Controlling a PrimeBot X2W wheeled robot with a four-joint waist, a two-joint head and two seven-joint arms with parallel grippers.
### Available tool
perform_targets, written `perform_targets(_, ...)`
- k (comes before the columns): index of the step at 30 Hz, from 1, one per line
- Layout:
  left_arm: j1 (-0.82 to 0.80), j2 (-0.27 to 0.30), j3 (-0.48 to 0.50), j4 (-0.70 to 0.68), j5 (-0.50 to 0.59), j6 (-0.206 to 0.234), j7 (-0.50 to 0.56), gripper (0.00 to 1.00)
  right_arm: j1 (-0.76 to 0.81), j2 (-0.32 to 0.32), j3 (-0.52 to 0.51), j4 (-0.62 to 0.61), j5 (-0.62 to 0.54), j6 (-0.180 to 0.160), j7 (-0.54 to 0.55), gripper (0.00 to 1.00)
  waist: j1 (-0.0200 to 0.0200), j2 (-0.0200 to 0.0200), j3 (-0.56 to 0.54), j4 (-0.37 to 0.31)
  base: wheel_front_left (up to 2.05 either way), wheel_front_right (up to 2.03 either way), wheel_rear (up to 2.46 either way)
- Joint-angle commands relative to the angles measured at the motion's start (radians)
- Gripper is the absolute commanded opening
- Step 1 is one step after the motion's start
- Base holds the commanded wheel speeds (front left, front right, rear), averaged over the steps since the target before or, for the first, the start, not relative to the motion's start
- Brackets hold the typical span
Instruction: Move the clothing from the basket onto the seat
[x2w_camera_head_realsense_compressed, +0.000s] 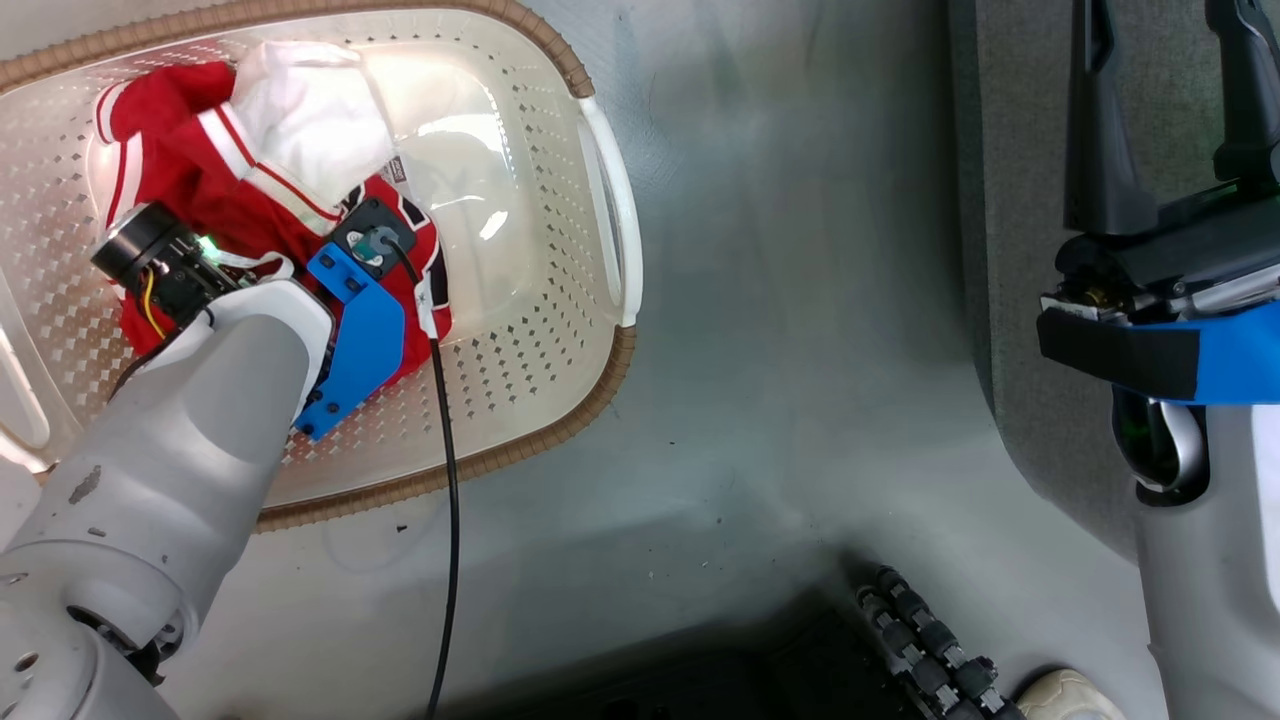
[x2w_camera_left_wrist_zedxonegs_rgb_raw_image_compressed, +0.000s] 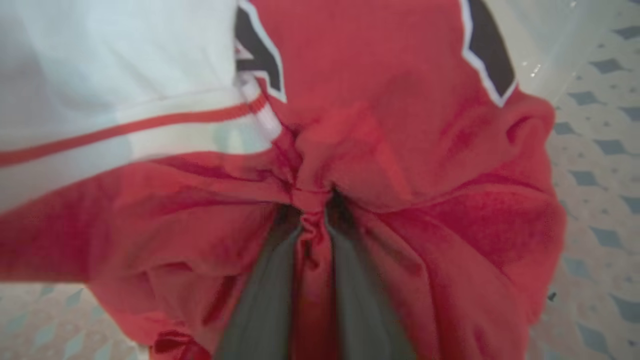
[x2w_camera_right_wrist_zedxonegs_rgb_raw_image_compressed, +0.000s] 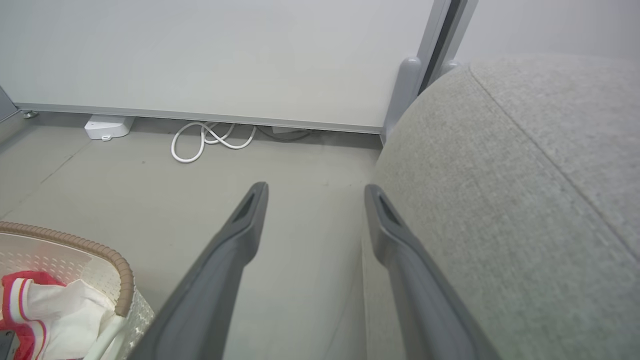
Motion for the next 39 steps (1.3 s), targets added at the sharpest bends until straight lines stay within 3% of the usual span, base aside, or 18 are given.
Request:
perform_targets(1, -0.005, 0.001, -0.003, 0.006, 0.004, -0.001, -0.002, 0.0, -0.014, 0.004, -0.003, 0.0, -0.007, 0.0, -0.003, 1.0, 0.0, 0.0, -0.002, 0.001, 0.0, 0.0, 0.0)
perform_targets(16, 0.016, -0.058, -0.003, -0.015, -0.03, -0.001, -0.099, 0.0, 0.001, -0.004, -0.013, 0.02, -0.015, 0.0, -0.003, 1.0, 0.0, 0.0, -0.089, 0.042, 0.0, 0.0, 0.0)
perform_targets(39, 0.12, -0.181, 0.011, -0.057, -0.153, -0.001, -0.405, 0.0, 0.127, -0.036, -0.053, 0.096, -0.025, 0.0, -0.003, 1.0, 0.0, 0.0, -0.432, 0.147, 0.0, 0.0, 0.0)
